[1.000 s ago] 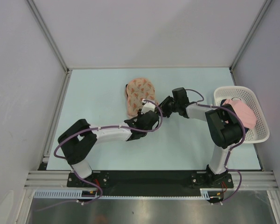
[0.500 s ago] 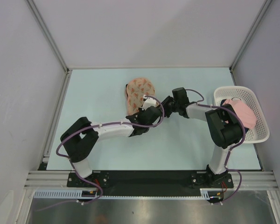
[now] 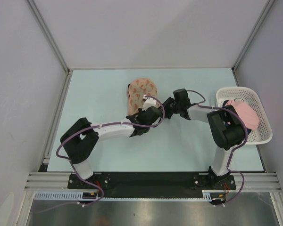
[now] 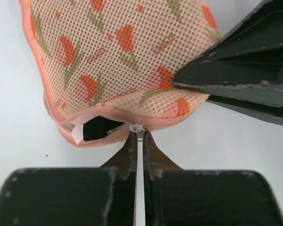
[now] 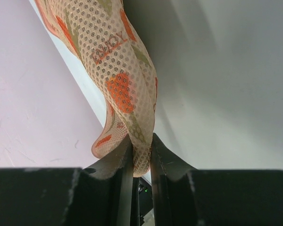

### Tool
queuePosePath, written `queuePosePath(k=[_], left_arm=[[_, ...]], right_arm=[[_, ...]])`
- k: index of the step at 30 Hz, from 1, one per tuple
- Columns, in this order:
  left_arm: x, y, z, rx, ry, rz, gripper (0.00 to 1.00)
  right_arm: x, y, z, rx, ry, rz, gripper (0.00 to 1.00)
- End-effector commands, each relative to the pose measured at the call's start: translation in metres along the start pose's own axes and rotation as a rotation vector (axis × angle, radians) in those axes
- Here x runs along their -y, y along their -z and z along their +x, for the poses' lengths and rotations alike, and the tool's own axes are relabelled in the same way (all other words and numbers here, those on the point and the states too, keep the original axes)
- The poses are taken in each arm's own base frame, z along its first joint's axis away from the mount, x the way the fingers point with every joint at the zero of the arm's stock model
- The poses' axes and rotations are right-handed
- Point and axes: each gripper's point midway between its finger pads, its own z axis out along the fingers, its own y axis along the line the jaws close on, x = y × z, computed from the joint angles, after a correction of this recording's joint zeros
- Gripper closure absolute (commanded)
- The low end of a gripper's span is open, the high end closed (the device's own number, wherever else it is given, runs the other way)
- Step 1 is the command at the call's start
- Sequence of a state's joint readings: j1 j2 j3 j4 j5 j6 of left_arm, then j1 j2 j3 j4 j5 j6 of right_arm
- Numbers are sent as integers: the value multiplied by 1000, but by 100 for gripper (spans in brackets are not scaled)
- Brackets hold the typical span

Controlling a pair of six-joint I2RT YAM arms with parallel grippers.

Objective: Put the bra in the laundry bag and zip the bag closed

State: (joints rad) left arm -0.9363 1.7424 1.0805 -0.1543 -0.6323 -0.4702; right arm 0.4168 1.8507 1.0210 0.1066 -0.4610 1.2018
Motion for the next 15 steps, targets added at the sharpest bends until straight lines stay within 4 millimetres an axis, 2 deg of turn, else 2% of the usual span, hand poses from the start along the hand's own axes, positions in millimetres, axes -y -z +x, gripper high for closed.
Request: queuePosePath(k=[1,2,4,5,6,7,9,10,11,13,15], left_arm=[[-24,5,-10,2,47,4,100],[-32,2,-1,-15,43,-2,100],[-34,4,2,-21,51,39,100],[-44,4,6,-32,65,44,100],[-46,4,10,-47,74,61,100],[-40,4,13,-72,87,126,100],[-50,4,22,-89,107,153,100],[-45,6,20,-80,105,208,100],[-50,5,30,-97,103,224,100],[-45,6,24,-70,116,280,100],[-35,10,31,-99,128,387,100]], right_arm=[[-18,14,-1,15,59,-55,80],[-19,15,-1,12,67,-60,82],[-17,16,-5,15,71,-58,82],[-17,17,-6,14,89,-61,83],[-16,17,-9,17,92,-60,83],[-13,19,-14,26,92,-57,83],[-13,19,-19,23,124,-66,83],[-9,18,-21,18,126,-58,83],[-12,17,-24,12,138,-69,83],[-7,12,-26,-5,170,-55,84],[-13,9,-30,-12,233,-76,84]])
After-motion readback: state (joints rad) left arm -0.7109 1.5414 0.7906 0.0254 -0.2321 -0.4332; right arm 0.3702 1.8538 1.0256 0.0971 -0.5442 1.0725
